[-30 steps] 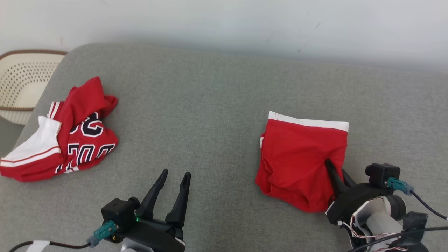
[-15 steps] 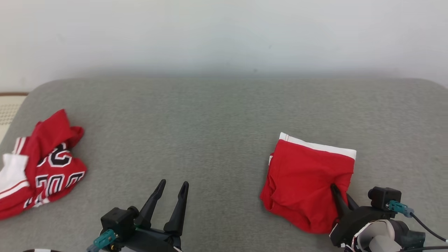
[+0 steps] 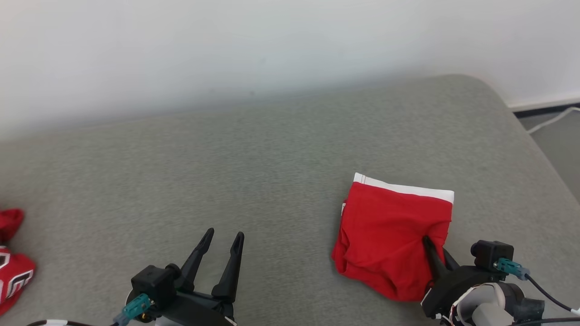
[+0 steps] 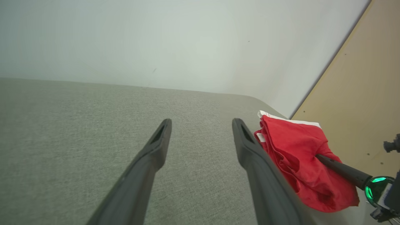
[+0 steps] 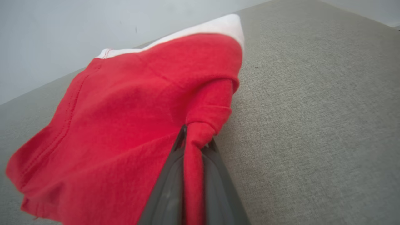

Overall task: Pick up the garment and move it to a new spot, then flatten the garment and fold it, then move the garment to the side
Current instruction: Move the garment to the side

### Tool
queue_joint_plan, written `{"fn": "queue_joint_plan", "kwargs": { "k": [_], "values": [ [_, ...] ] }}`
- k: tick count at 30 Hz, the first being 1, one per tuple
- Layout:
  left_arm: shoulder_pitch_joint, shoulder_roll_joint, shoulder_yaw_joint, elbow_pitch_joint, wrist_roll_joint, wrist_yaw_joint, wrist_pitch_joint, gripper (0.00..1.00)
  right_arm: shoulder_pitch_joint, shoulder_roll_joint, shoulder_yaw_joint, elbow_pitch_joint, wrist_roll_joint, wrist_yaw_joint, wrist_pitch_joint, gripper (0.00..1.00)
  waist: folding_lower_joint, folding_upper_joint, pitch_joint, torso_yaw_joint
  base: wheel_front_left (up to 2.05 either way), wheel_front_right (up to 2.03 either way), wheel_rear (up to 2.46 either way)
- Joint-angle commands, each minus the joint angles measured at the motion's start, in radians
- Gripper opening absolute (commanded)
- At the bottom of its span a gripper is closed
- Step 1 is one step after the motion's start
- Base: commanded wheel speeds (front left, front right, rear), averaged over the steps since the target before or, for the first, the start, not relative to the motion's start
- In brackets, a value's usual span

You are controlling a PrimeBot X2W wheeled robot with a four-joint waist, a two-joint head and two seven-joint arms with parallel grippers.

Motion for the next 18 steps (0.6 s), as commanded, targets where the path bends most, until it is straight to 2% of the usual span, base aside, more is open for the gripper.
{"fn": "queue_joint_plan", "kwargs": {
  "k": [1, 7, 18],
  "values": [
    [-0.006, 0.002, 0.003, 0.001, 0.01, 0.001, -0.005, 1.0, -0.011, 0.007, 0.004, -0.003, -0.007, -0.001, -0.001, 0.0, 0.0001, 0.0, 0.019, -0.079, 0.0, 0.0, 0.0],
    [-0.03, 0.001, -0.017, -0.002, 0.022, 0.001, -0.005, 1.0, -0.019, 0.007, -0.002, -0.012, -0.006, -0.001, 0.0, 0.0, 0.0001, 0.0, 0.055, -0.129, 0.0, 0.0, 0.0],
    [-0.088, 0.002, -0.06, -0.024, 0.051, 0.001, -0.004, 1.0, -0.106, -0.02, -0.028, -0.02, -0.072, -0.001, -0.001, 0.0, 0.0001, 0.0, 0.148, -0.109, 0.0, 0.0, 0.0]
  ]
}}
